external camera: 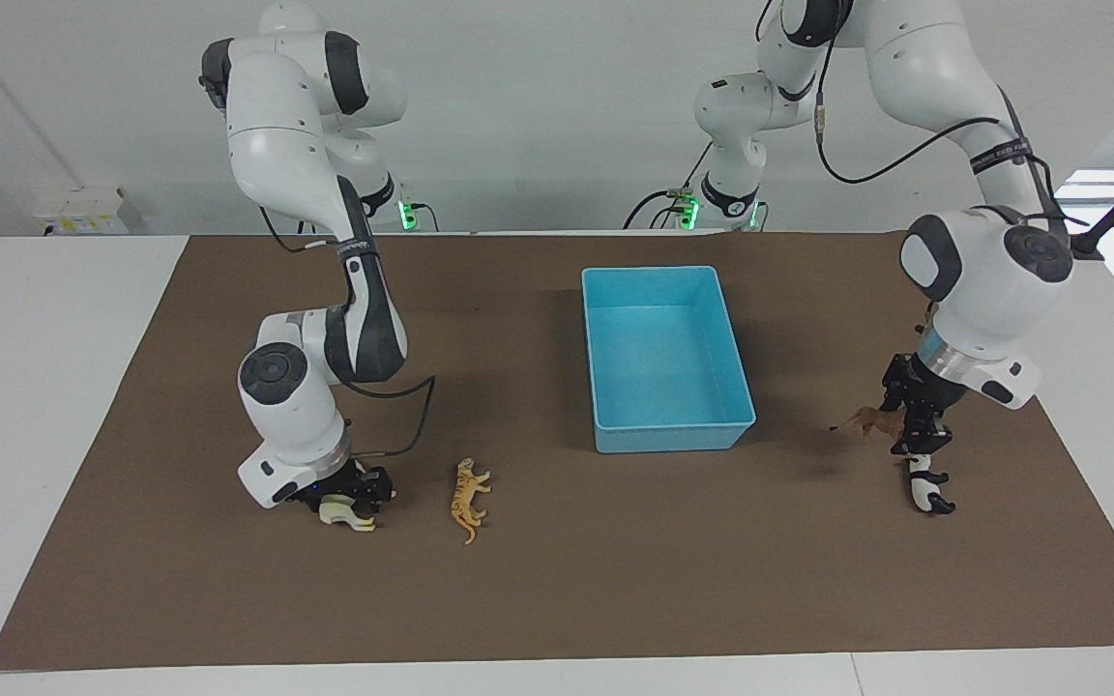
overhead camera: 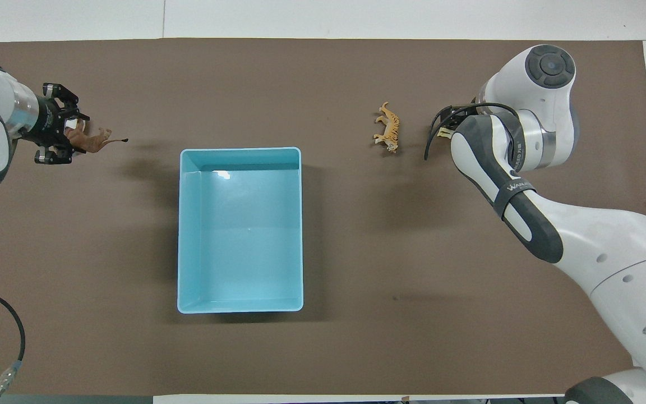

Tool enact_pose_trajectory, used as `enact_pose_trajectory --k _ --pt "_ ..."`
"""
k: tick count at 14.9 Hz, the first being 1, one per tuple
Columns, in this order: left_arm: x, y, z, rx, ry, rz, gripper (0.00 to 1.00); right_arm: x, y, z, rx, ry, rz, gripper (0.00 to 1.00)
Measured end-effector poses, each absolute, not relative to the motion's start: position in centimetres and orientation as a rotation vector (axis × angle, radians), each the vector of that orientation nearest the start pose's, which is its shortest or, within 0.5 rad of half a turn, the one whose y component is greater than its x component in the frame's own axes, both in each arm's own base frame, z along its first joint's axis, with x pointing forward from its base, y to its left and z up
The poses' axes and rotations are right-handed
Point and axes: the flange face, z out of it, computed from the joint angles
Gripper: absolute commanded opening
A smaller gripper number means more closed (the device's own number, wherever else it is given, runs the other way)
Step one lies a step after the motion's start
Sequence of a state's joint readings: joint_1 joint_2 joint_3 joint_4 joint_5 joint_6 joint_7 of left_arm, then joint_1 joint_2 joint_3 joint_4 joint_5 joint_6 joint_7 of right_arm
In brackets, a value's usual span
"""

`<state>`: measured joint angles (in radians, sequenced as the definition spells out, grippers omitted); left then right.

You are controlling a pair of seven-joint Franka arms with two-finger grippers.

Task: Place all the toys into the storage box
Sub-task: 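Carry the brown horse into the box while the right gripper grasps the cream horse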

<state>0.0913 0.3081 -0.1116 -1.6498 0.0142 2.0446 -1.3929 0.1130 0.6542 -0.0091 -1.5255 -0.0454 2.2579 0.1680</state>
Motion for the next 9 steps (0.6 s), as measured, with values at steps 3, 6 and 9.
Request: enact_pose_trajectory --k 3,6,9 --pt "64.2 -8.3 48.1 -2.610 -1.881 -0.031 0.26 71.2 7.5 28.6 -3.162 0.108 -0.146 0.00" --pt "61.0 -18.3 46.9 -2.724 -1.666 0.022 0.27 71.2 7.8 28.9 -3.159 0.142 -0.149 0.00" --pt "56.4 -25.2 42.8 -2.814 -1.540 -0.009 0.66 71.4 8.1 30.3 -3.167 0.138 -0.112 0.00"
